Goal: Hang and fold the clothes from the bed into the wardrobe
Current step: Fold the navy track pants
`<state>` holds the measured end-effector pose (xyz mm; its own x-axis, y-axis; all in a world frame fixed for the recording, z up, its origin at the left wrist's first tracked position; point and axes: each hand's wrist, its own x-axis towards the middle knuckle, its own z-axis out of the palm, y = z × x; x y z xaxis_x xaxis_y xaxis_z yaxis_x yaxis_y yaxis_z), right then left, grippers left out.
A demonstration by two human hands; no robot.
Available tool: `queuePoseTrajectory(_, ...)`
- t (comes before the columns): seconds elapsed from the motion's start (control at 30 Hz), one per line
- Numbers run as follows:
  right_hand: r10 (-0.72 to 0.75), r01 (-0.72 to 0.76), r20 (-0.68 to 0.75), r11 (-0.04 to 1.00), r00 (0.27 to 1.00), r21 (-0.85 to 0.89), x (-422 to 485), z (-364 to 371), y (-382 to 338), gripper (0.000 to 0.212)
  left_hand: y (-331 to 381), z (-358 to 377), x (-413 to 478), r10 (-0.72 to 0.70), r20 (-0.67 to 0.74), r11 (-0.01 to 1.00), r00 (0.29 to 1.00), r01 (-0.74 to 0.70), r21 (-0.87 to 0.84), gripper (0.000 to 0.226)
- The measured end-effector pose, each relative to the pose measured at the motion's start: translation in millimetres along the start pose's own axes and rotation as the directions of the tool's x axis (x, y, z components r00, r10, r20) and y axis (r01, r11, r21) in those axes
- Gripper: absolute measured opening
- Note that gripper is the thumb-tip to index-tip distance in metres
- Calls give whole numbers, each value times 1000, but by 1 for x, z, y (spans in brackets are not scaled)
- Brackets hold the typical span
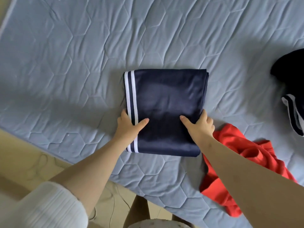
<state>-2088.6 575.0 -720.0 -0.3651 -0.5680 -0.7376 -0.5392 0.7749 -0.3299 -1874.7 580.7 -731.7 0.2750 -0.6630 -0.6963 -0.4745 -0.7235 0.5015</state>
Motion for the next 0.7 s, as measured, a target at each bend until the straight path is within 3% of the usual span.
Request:
queuePoseTrajectory(0.1, -20, 5, 43, 947, 999, 320, 4, 8, 7, 60, -5, 0, 6, -9, 51, 991, 999, 16, -132, 74)
queuePoseTrajectory(0.2, 24, -186, 262, 764, 965, 618, -2, 6, 6, 32, -2, -12, 6, -103, 193, 946, 976, 156, -284, 60)
queuePoseTrajectory(0.3, 53, -461, 560, 635, 827, 620, -14, -2, 2, 39, 7, -29, -3, -191, 483, 867, 854, 378, -325, 40)
queuePoseTrajectory(0.37, 41, -554, 657, 578, 753, 599, -26, -8, 0, 44, 13, -39, -12, -231, 631, 814, 741, 502, -292, 38)
queuePoseTrajectory(0.4, 29, -569, 673, 561, 739, 601, -33, -12, 0, 43, 15, -43, -17, -221, 657, 798, 721, 521, -303, 37)
queuePoseTrajectory(0.53, -48, -553, 674, 531, 737, 642, -67, -36, -8, 34, 24, -68, -48, -95, 653, 737, 751, 494, -461, 28)
queuePoseTrajectory(0.7, -194, -502, 650, 489, 735, 714, -121, -76, -41, 30, 49, -106, -106, 81, 587, 643, 806, 408, -648, 31)
